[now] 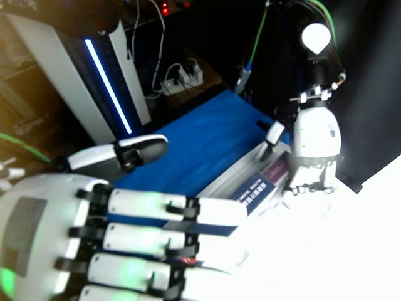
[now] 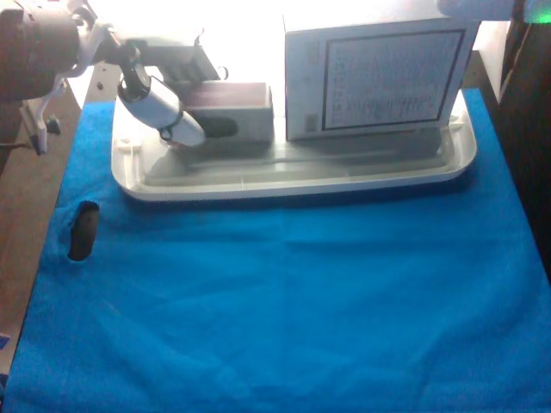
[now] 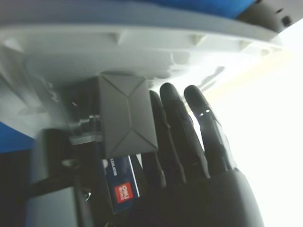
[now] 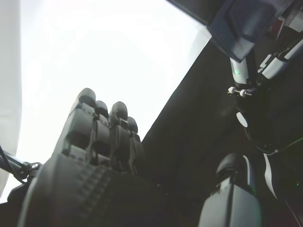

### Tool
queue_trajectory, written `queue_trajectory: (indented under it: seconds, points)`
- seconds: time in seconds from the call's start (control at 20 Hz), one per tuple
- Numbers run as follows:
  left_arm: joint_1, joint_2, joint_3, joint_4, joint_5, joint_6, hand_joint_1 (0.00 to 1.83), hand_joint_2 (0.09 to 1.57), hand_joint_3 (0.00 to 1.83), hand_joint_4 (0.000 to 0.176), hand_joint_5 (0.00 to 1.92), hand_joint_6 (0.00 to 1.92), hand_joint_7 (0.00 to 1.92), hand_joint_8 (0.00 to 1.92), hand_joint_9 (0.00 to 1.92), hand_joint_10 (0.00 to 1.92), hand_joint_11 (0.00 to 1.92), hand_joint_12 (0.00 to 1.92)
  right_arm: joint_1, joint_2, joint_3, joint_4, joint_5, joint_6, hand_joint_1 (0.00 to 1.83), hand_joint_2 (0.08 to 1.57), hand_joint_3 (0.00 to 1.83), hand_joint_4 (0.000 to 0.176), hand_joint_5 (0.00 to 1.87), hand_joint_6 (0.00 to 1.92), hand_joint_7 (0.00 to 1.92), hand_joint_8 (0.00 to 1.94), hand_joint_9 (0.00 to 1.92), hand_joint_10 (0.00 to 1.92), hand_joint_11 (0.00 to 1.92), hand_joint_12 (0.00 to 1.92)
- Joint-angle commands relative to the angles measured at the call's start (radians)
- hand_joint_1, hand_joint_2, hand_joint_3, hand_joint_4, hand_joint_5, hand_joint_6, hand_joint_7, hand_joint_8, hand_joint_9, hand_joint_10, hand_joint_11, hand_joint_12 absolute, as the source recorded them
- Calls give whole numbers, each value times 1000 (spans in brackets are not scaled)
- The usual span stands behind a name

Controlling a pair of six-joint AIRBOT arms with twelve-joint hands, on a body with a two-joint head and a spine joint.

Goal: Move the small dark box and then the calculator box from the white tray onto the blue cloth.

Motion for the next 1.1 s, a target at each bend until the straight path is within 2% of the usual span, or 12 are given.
queue_trajectory:
  seconds: [0.0,0.3,0.45,0.55,0.6,0.65,0.75,0.8,0.85,0.9,0.95,1.05]
  points:
    - [-6,2,8,-31,15,1,1183,1225,0,0,781,1098,786,1470,755,1145,603,1695,14,1,-1,32,117,6,407,791,6,7,109,1,206,0,69,0,113,2]
    - [-16,17,8,-36,15,3,1216,1214,0,0,821,985,795,1527,749,1550,711,1892,14,2,-1,32,117,6,422,771,0,25,119,3,229,10,71,3,121,4]
    - [-40,61,-34,-73,4,37,1207,1213,1,0,828,998,784,1518,679,1385,608,1783,14,2,0,32,117,6,418,781,1,22,138,9,239,10,85,7,140,11]
    - [-63,108,-87,-101,-16,71,1031,1204,1,0,809,1232,664,915,595,1212,437,1674,14,2,0,32,117,6,400,766,0,30,142,8,242,9,83,4,127,5]
    - [-74,136,-118,-121,-27,97,1048,1195,1,0,825,1215,638,1078,562,1368,411,1773,14,2,0,32,117,6,394,758,0,29,138,5,256,13,88,5,118,1]
    - [-90,177,-160,-135,-52,110,978,1173,0,140,854,1167,591,1434,578,1677,546,1915,14,2,0,32,117,6,383,751,0,31,132,1,271,14,93,5,107,3]
    - [-97,216,-203,-137,-75,112,985,1169,0,134,865,1152,625,1541,638,1777,646,1920,14,2,-1,32,117,6,399,751,0,31,127,0,271,12,97,6,133,14]
    - [-100,252,-244,-137,-93,117,1007,1173,0,78,860,1162,593,1395,542,1671,500,1900,14,2,0,32,117,6,395,756,0,32,127,1,278,12,109,9,168,27]
    - [-101,266,-264,-137,-99,121,999,1177,0,88,852,1175,586,1224,490,1560,417,1849,14,2,0,32,117,6,387,767,2,30,129,1,271,7,104,5,144,16]
    - [-101,293,-303,-136,-116,131,1025,1187,0,16,839,1196,588,1056,442,1453,359,1791,14,2,0,32,117,6,382,781,6,24,143,5,234,0,78,1,95,5]
    - [-101,302,-316,-136,-125,133,1025,1187,0,16,839,1196,588,1056,442,1453,359,1791,14,2,0,32,117,6,382,781,6,24,143,5,234,0,78,1,95,5]
    - [-101,324,-352,-142,-153,139,978,1208,0,70,800,1257,603,957,417,1346,231,1790,14,3,0,33,117,6,386,785,6,21,145,5,240,3,90,5,114,13]
